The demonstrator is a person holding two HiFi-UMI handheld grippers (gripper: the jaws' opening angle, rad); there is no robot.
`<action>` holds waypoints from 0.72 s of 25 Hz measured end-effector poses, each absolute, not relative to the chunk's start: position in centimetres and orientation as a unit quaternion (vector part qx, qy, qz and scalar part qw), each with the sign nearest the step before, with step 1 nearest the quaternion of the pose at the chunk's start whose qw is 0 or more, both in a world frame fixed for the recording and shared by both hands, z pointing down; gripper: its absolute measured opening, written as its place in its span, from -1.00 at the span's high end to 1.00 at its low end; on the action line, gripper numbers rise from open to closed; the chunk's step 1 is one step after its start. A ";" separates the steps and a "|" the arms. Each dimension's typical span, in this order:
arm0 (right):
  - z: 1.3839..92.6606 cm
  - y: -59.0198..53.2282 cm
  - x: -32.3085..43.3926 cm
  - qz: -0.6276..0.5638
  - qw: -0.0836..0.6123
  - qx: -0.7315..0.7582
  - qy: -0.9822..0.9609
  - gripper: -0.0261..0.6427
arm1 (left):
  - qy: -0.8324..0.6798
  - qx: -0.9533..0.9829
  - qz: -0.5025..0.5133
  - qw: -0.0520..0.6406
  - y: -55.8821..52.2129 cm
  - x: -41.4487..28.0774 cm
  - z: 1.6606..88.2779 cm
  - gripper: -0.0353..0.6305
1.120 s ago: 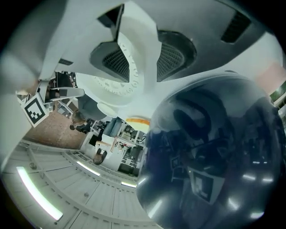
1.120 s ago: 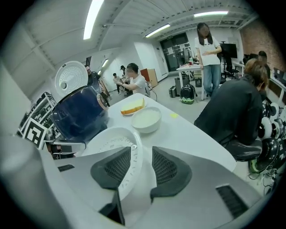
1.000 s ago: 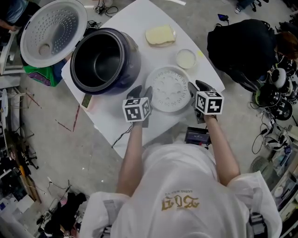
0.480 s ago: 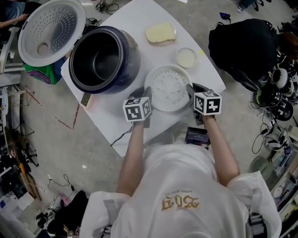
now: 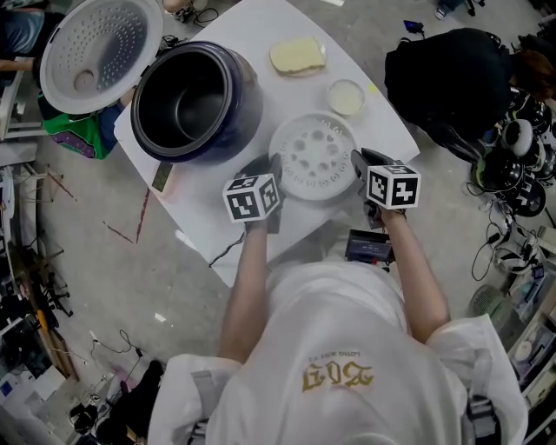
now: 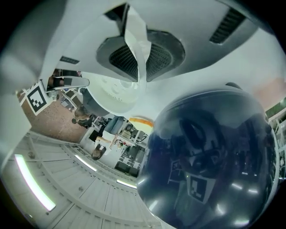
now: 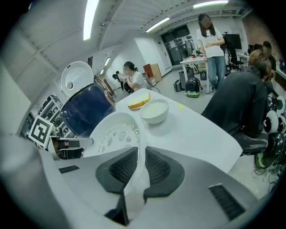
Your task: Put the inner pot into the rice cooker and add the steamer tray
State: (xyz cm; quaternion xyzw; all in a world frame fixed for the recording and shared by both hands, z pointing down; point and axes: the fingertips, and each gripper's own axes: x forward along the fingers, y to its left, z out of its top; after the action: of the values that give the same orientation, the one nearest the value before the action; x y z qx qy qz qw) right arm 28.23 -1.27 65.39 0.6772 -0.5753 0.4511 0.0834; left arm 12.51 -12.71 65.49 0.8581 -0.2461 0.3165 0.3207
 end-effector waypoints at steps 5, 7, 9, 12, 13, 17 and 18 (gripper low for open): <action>63.6 -0.9 27.6 0.438 0.080 0.686 -0.575 0.73 | -0.243 0.866 0.300 0.318 -12.6 12.0 63.7 0.68; 62.7 -0.8 27.2 0.432 0.075 0.689 -0.577 0.73 | -0.240 0.872 0.289 0.315 -12.5 11.7 62.5 0.68; 61.6 -0.7 27.1 0.426 0.062 0.693 -0.579 0.74 | -0.234 0.878 0.275 0.314 -12.5 11.5 61.1 0.69; 59.5 -0.6 26.8 0.412 0.043 0.701 -0.580 0.75 | -0.230 0.887 0.256 0.307 -12.4 11.2 58.9 0.69; 58.7 -0.7 26.6 0.405 0.039 0.703 -0.582 0.75 | -0.230 0.890 0.250 0.303 -12.5 11.0 58.2 0.69; 55.7 -1.0 25.4 0.380 0.024 0.711 -0.591 0.76 | -0.227 0.899 0.230 0.296 -12.8 9.7 55.8 0.69; 55.0 -1.1 25.1 0.375 0.021 0.713 -0.593 0.76 | -0.227 0.900 0.225 0.295 -12.8 9.3 55.2 0.69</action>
State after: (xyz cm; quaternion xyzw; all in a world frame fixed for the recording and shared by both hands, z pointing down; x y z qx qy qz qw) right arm 25.09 -1.06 54.97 0.7127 -0.5926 0.3747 0.0213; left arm 9.34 -12.84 55.17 0.9004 -0.2269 0.2250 0.2952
